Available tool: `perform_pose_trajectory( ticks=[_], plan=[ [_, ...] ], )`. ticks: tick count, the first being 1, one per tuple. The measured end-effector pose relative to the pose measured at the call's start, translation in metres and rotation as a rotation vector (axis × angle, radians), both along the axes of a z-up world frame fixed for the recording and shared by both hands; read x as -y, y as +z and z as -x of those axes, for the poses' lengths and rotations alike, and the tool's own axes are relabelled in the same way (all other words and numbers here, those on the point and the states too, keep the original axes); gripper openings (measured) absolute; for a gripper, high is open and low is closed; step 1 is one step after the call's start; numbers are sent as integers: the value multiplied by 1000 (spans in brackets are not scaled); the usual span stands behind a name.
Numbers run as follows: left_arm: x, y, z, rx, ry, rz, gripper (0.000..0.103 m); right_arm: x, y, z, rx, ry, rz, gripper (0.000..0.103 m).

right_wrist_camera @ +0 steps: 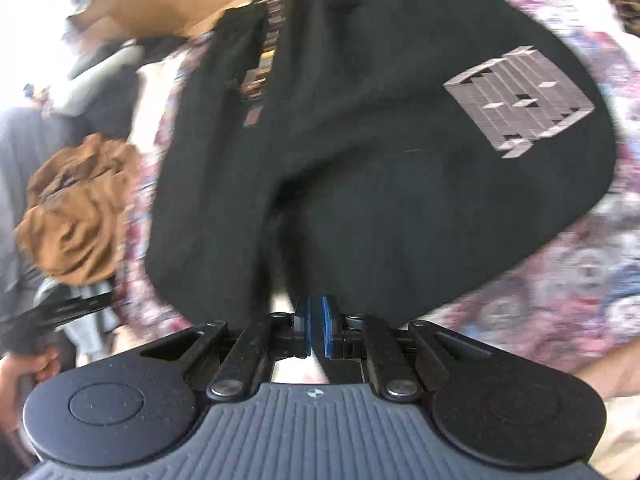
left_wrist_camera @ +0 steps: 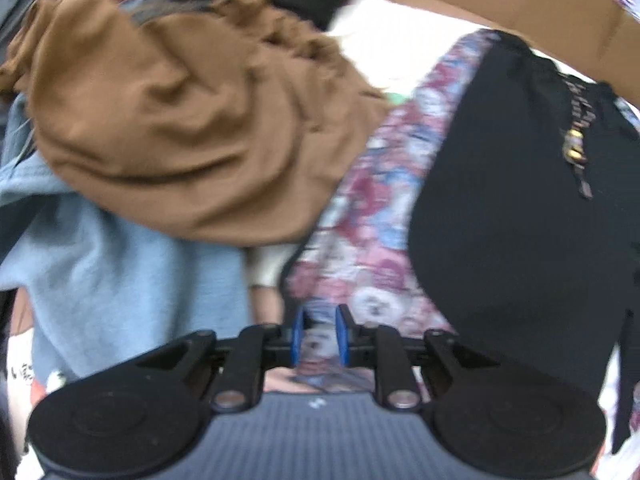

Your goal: Fold clothes

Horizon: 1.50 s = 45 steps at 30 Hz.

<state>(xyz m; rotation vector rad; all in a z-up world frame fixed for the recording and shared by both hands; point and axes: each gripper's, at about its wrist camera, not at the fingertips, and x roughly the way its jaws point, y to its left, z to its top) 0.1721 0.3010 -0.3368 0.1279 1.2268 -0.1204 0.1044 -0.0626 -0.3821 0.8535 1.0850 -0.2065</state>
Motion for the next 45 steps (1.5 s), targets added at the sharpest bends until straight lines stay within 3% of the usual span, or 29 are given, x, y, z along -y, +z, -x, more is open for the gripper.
perform_pose_trajectory(
  ticks=[6,10,16,21,28,32,45],
  plan=[
    [49,-14,21,-25,-122,51,19,18,-22,25,-112,-63,55,6],
    [81,-32,33,-70,-199,57,19,10,-42,31,-172,4,94,8],
    [123,-48,50,-104,-304,56,19,3,-44,32,-219,68,121,4],
    [141,-49,66,-120,-326,97,17,0,-45,38,-243,67,123,4],
    [141,-58,93,-204,-290,99,17,-1,-41,44,-323,34,100,5],
    [136,-49,104,-244,-292,120,17,2,-28,53,-334,47,119,5],
    [107,23,99,-127,-251,115,17,26,72,64,-143,-66,162,5]
  ],
)
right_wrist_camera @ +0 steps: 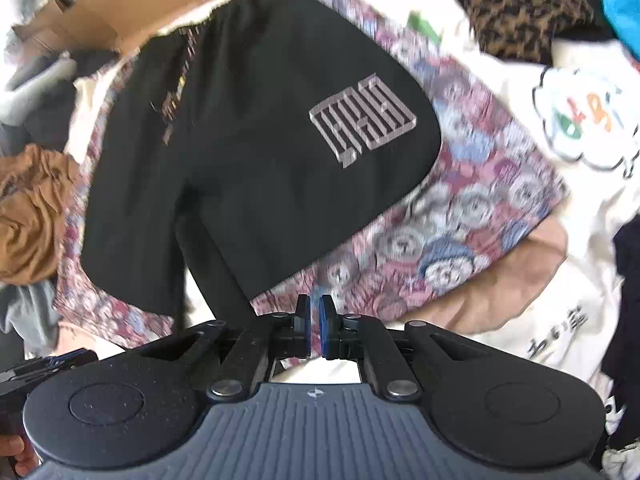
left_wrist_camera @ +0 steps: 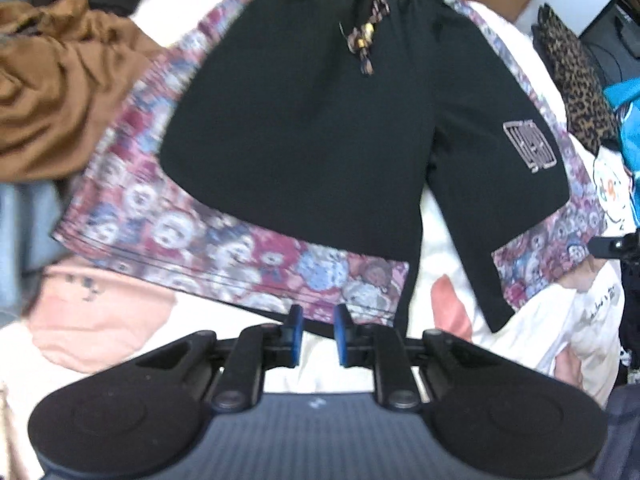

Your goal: Fold clothes

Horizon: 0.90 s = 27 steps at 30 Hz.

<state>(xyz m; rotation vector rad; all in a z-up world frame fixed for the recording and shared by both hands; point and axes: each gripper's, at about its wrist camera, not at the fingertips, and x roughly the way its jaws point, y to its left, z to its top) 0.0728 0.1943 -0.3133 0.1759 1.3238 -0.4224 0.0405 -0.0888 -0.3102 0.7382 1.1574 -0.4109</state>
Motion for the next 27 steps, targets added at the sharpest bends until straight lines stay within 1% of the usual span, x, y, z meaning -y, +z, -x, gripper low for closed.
perform_pose_trajectory(
  ticks=[3,5,7,10,11,13,15,16,18,19,21,25,27],
  plan=[
    [-10,16,0,22,16,-8,18,3,17,4,36,-12,10,7],
    [-17,25,2,35,25,-21,19,5,28,6,61,-24,12,12],
    [-26,33,3,42,46,-29,20,7,38,10,90,-44,6,22],
    [-41,45,4,45,93,-35,21,5,61,10,120,-17,53,28],
    [-44,49,5,48,103,-44,21,4,66,10,131,-5,65,29],
    [-51,55,6,55,118,-63,21,5,77,12,159,3,76,35],
    [-56,61,8,61,134,-74,22,8,86,16,186,0,85,37],
    [-58,64,9,65,142,-79,22,9,89,18,198,1,91,38],
    [-62,71,10,77,157,-92,28,11,94,23,221,4,102,40],
    [-64,75,11,83,163,-98,29,12,96,25,233,6,107,43],
    [-67,80,13,89,179,-109,29,14,99,30,254,6,115,45],
    [-74,91,16,93,219,-134,29,17,97,37,275,-11,106,45],
    [-78,96,18,90,254,-144,31,19,96,38,286,-15,101,45]
  ],
)
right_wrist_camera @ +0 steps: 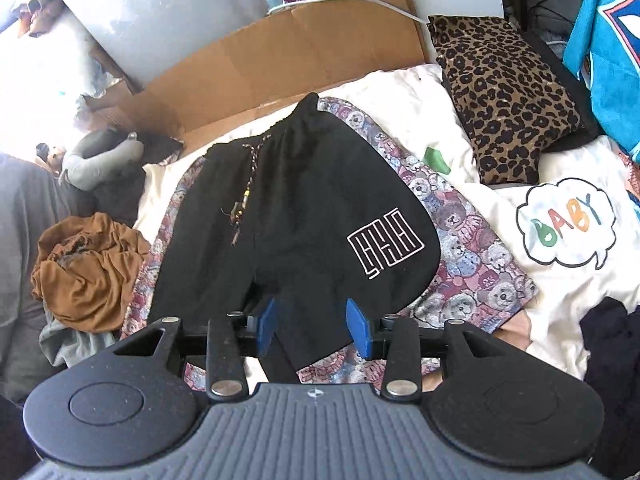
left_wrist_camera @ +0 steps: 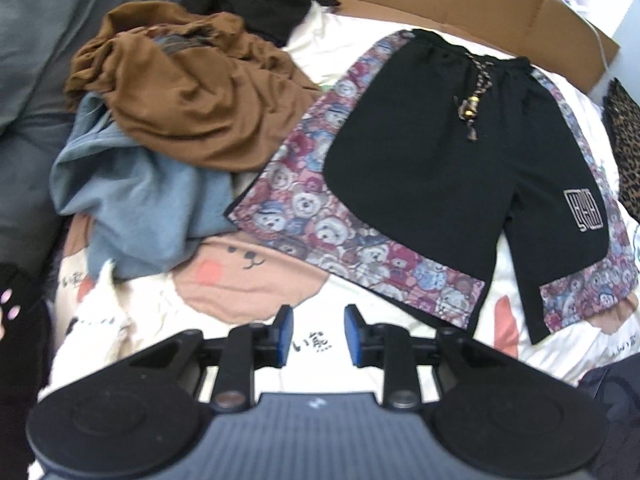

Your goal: Fold clothes

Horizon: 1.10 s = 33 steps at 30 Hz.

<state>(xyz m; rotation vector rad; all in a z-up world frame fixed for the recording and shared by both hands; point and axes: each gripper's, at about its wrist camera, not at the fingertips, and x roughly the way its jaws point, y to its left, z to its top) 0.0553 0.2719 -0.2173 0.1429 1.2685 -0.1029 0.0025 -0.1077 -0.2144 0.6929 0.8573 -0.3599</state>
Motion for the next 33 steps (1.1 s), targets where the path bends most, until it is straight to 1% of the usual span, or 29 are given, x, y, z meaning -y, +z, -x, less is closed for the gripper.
perform_pose_trajectory(
  ticks=[2,5,8,10,14,19,23,28,33],
  plan=[
    [-1,7,2,9,20,1,31,2,-1,0,10,-10,-8,45],
    [0,18,4,28,35,2,37,7,0,-1,25,-54,-27,45],
    [1,28,2,53,33,4,37,7,1,-5,45,-67,-17,47],
    [-2,33,-1,65,49,29,38,7,0,-9,52,-70,-23,47],
    [0,35,-16,91,27,49,38,10,-8,-16,44,-70,-22,47],
    [8,26,-43,108,11,75,38,18,-21,-21,7,-103,-32,47],
    [15,17,-71,125,9,100,38,25,-31,-32,-14,-86,-20,47],
    [25,-3,-113,147,-4,124,38,40,-50,-51,-31,-41,-12,47],
    [39,-26,-155,159,-32,116,38,70,-73,-74,-65,-58,5,47]
  ],
)
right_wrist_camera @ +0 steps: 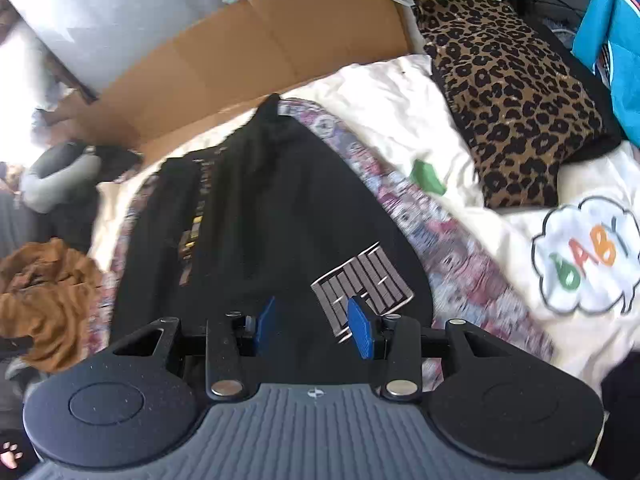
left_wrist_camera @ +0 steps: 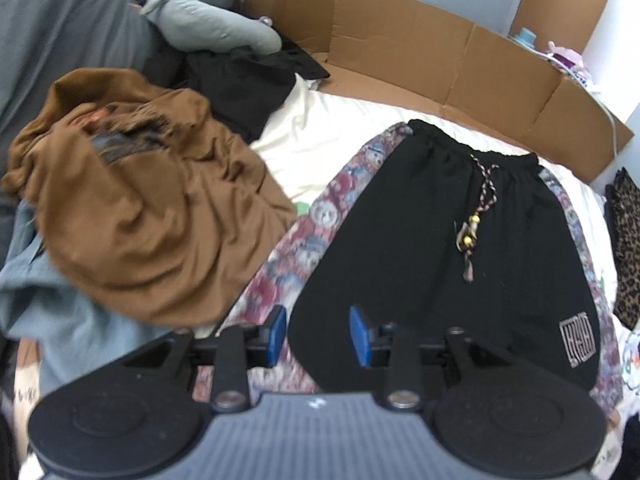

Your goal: Fold clothes

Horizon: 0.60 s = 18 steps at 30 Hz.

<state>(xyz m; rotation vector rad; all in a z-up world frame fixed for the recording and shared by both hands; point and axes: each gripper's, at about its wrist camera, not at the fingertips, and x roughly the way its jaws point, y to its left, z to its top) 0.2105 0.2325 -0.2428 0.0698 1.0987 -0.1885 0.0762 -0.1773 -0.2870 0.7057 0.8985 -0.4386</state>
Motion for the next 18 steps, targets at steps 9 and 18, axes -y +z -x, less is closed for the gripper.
perform_pose_trajectory(
  ticks=[9,18],
  plan=[
    [28,-30,-59,-5,-9,-21,38,69,-22,-37,7,-17,36,47],
    [41,-55,-114,1,30,-18,37,117,-58,-80,0,-22,54,41]
  ],
)
